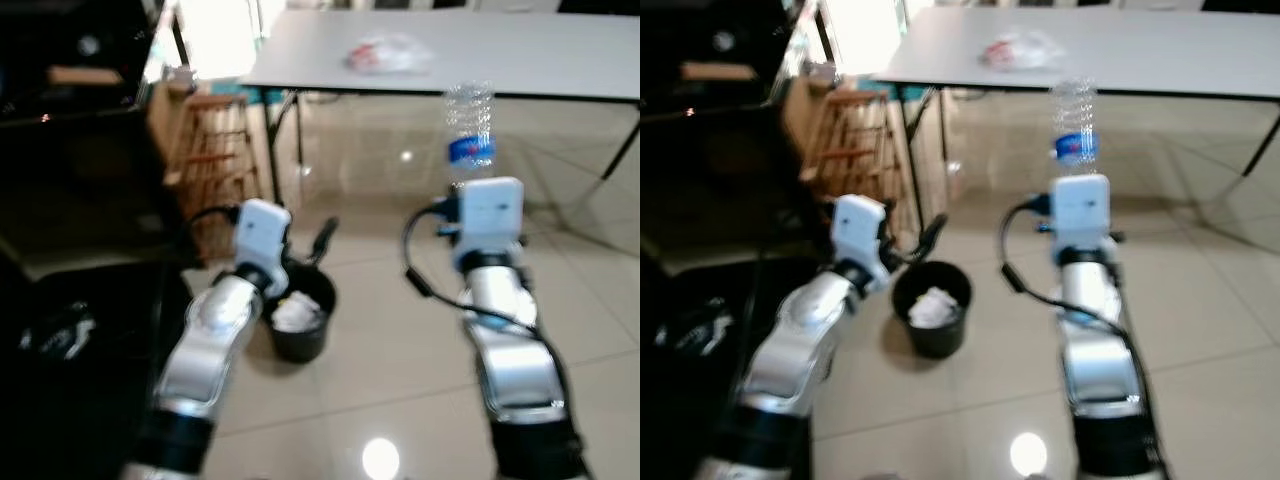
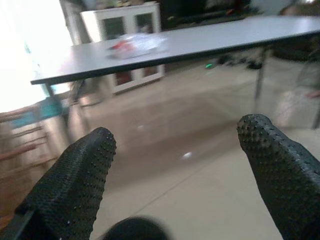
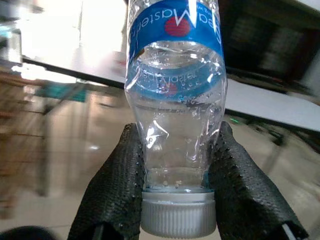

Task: Picking trash to rubbish bin

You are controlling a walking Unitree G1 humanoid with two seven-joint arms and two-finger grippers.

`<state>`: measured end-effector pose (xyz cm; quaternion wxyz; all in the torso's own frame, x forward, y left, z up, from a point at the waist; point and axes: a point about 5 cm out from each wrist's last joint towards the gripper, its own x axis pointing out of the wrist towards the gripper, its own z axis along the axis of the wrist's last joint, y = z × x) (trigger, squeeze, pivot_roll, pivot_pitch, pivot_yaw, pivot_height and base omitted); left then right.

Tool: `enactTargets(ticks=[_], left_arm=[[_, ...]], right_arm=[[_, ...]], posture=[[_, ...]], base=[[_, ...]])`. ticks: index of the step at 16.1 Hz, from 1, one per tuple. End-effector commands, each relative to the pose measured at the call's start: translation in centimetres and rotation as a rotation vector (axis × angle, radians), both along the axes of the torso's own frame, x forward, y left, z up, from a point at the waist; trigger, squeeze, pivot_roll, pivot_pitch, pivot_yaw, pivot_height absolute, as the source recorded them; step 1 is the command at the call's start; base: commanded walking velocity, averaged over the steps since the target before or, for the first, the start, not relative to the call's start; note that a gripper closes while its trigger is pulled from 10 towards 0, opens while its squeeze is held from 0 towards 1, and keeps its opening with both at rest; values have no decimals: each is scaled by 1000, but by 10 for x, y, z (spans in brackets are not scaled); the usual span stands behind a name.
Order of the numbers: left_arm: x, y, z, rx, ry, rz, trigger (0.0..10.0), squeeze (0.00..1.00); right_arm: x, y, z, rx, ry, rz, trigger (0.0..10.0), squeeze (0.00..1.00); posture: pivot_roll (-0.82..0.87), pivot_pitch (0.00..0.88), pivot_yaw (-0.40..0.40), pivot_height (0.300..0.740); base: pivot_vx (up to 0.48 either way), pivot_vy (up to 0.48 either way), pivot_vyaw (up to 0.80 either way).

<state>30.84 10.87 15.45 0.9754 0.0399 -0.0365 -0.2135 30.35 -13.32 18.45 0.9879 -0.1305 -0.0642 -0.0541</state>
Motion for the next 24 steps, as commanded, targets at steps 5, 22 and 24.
enactTargets(ticks=[5,22,24], left_arm=[[1,-4,2,0,-9,2,10000,0],[0,-6,2,20,-33,-18,10000,0],[0,-6,2,21,-34,-18,10000,0]], right_arm=[[-1,-5,4,-5,-15,-7,10000,0],[-2,-4,4,-14,-24,-3,10000,0],[-2,-4,4,-12,-24,-3,10000,0]], posture=[[12,52,38,740],[11,58,39,740],[11,58,39,740]], base=[[0,480,0],[0,-2,176],[0,-480,0]])
